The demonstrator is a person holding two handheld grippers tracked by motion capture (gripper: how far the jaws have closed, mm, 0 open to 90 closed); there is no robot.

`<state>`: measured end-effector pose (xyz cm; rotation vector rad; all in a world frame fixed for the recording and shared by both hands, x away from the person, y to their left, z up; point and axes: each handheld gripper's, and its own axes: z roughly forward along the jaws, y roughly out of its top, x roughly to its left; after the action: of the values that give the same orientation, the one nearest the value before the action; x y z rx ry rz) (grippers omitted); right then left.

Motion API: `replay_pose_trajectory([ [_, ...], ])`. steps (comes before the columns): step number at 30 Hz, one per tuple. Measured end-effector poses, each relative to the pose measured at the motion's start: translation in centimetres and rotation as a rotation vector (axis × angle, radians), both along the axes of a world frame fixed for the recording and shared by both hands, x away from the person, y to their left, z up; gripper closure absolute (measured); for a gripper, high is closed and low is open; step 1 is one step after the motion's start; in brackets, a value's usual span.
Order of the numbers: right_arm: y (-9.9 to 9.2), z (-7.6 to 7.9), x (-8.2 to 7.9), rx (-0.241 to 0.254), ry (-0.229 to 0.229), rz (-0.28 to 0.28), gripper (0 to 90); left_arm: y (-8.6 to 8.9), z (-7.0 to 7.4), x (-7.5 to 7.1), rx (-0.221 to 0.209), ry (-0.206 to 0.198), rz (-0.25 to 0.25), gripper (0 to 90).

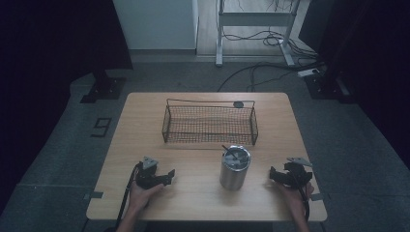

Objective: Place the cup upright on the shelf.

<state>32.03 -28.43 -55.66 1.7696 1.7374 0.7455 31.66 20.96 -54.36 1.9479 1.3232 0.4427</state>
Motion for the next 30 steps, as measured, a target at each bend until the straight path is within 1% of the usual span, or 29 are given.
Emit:
replay_pose_trajectory([
  [2, 0.0, 0.0, 0.0, 0.000, 0.000, 0.000, 0.9, -0.1, -0.1, 0.0, 0.004, 0.003, 0.000, 14.8],
  [5, 0.0, 0.0, 0.0, 0.000, 0.000, 0.000, 0.9, -0.4, -0.1, -0.2, 0.012, 0.005, -0.021, 14.8],
  [10, 0.0, 0.0, 0.0, -0.001, 0.000, 0.001, 0.8, -0.6, 0.1, -0.5, 0.006, 0.003, -0.033, 14.8],
  [15, 0.0, 0.0, 0.0, -0.001, 0.001, 0.005, 1.0, -0.8, -0.2, -0.4, 0.029, 0.013, -0.037, 14.8],
  [20, 0.0, 0.0, 0.0, -0.002, -0.001, 0.010, 1.3, -1.0, -0.1, -0.6, 0.020, 0.012, -0.047, 14.8],
  [21, 0.0, 0.0, 0.0, -0.002, -0.002, 0.010, 1.4, -1.1, 0.1, -0.8, 0.011, 0.007, -0.050, 14.8],
  [24, 0.0, 0.0, 0.0, -0.003, -0.002, 0.010, 1.5, -1.1, 0.3, -0.8, 0.004, 0.000, -0.049, 14.8],
  [25, 0.0, 0.0, 0.0, -0.003, -0.002, 0.010, 1.6, -1.2, 0.7, -1.0, 0.010, -0.014, -0.045, 14.8],
  [26, 0.0, 0.0, 0.0, -0.003, -0.002, 0.010, 1.6, -1.2, 0.7, -1.0, 0.010, -0.014, -0.045, 14.8],
  [27, 0.0, 0.0, 0.0, -0.004, -0.003, 0.010, 1.9, -1.4, 1.2, -1.2, 0.014, -0.034, -0.052, 14.8],
  [28, 0.0, 0.0, 0.0, -0.004, -0.003, 0.010, 1.9, -1.6, 1.5, -1.3, 0.011, -0.042, -0.055, 14.8],
  [29, 0.0, 0.0, 0.0, -0.004, -0.003, 0.011, 1.9, -1.7, 1.9, -1.5, -0.001, -0.055, -0.062, 14.8],
  [30, 0.0, 0.0, 0.0, -0.004, -0.003, 0.011, 2.0, -1.8, 2.1, -1.5, -0.005, -0.057, -0.068, 14.8],
])
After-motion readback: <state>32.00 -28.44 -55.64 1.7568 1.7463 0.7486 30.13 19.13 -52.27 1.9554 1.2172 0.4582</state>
